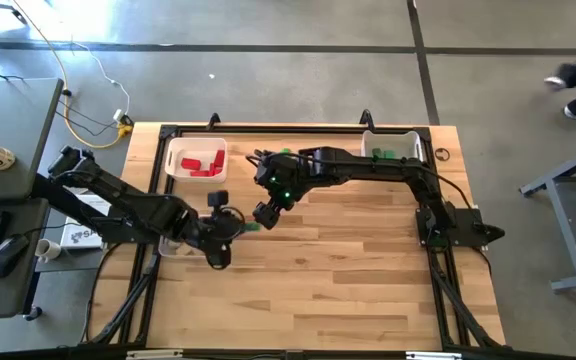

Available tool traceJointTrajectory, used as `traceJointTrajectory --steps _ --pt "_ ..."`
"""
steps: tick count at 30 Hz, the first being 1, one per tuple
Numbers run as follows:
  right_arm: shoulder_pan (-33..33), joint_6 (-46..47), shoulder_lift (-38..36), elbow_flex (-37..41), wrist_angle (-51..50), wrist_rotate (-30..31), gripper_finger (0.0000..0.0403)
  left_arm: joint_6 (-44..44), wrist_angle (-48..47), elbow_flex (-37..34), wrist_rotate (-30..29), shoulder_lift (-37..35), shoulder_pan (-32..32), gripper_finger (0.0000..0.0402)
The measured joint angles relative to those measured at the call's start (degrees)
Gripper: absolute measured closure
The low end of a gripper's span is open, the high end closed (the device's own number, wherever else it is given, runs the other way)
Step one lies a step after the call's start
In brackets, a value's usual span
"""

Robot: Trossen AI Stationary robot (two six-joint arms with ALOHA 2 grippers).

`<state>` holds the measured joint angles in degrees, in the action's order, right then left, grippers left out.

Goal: Sort & place blocks by color
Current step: Put the green rectangle into the right white bin

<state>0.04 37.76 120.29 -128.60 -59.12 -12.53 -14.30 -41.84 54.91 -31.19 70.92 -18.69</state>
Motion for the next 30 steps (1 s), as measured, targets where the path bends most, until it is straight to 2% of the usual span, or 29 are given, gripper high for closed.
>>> traceJointTrajectory --steps 9,19,24,30 --pt "0.0 1.7 0.0 0.0 -0.5 4.8 0.0128 6.7 8.0 0.0 -5.8 -1.3 2.5 0.0334" --pt "0.0 3.8 0.0 0.0 -1.5 4.9 0.0139 12.1 13.5 0.0 -10.6 -1.2 3.0 0.0334" --pt "0.0 4.4 0.0 0.0 -1.2 5.5 0.0202 14.8 13.6 0.0 -10.6 -1.2 3.0 0.0334" --pt "0.0 4.4 0.0 0.0 -0.5 5.6 0.0322 15.1 13.6 0.0 -11.1 -1.2 3.3 0.0334"
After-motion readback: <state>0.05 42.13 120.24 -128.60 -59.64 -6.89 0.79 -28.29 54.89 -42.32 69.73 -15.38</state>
